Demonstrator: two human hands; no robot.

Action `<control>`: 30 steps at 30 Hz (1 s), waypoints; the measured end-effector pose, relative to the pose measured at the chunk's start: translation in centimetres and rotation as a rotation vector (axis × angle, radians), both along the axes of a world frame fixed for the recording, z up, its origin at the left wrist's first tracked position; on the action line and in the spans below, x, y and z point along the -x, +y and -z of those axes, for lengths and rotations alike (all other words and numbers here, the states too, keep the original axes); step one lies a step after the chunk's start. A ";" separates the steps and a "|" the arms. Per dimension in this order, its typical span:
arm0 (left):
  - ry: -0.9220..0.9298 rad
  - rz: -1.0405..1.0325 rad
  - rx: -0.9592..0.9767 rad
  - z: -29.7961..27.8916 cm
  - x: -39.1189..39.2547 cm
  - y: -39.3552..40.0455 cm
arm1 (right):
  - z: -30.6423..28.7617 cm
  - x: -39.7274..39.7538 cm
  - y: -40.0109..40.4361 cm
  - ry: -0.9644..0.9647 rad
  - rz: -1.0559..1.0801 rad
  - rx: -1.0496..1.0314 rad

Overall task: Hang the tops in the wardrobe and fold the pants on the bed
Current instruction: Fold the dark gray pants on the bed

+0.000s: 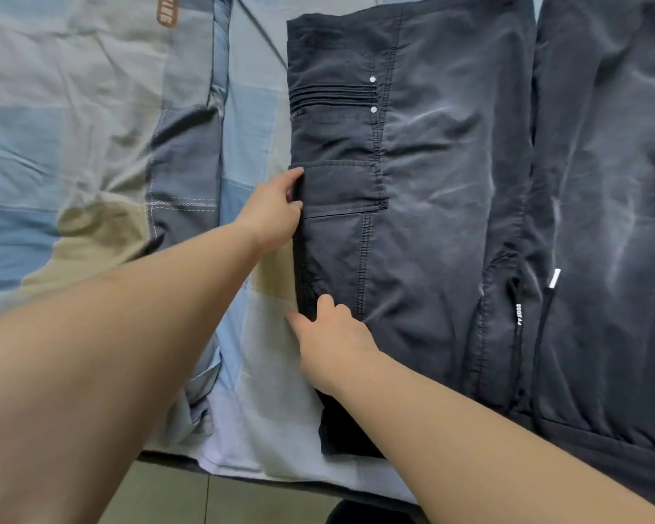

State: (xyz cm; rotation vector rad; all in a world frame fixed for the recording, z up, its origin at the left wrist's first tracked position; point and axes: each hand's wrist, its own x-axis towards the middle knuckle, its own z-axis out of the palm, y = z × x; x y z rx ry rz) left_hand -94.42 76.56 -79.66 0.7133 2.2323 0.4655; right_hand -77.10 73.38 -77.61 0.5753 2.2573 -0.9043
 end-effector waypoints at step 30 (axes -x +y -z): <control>0.039 0.011 -0.285 -9.2 -10.2 20.0 | -6.9 -15.2 11.4 0.353 0.788 0.426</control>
